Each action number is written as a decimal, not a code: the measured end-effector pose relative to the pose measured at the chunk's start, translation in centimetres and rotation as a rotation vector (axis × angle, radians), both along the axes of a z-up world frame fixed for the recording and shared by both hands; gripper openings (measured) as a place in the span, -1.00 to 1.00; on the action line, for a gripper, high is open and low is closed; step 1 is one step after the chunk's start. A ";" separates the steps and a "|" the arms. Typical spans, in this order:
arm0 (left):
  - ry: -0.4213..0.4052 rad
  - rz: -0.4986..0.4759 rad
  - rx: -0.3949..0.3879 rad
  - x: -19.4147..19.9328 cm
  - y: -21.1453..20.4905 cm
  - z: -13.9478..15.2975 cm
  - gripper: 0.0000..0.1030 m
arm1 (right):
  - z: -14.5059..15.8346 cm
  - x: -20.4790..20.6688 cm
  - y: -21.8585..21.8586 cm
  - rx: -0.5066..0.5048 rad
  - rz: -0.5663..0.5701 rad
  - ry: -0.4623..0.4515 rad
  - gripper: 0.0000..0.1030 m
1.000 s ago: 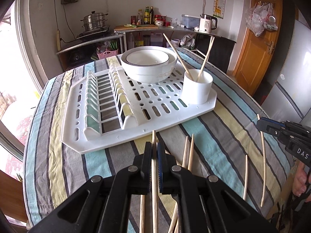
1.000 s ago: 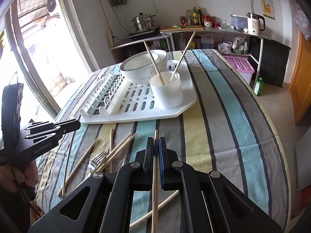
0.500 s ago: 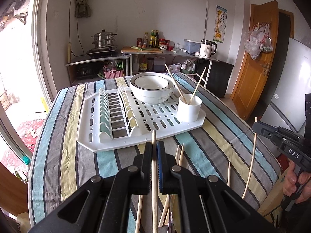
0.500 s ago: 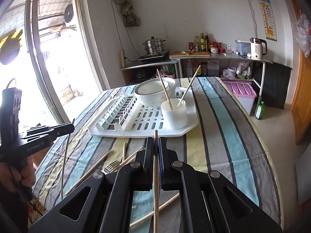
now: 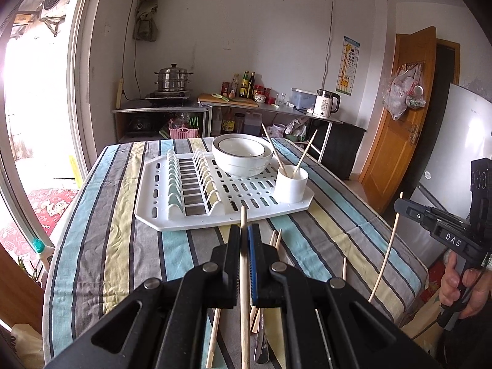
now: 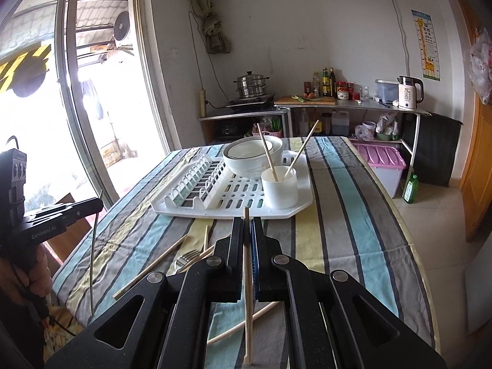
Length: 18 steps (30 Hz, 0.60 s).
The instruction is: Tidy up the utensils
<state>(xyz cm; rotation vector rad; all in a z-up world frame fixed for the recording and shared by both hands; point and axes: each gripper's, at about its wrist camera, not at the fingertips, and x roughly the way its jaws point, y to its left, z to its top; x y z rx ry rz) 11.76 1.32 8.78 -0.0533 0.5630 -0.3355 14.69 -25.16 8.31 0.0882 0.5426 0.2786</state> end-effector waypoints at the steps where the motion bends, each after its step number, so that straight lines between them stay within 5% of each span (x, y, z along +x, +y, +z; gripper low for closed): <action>1: -0.016 -0.002 -0.008 0.0 0.1 0.2 -0.89 | 0.0 0.0 0.0 0.001 -0.001 0.000 -0.92; 18: -0.037 0.019 0.014 5.1 -2.0 -3.8 -0.89 | -0.2 0.3 -0.1 0.002 0.010 0.007 -0.92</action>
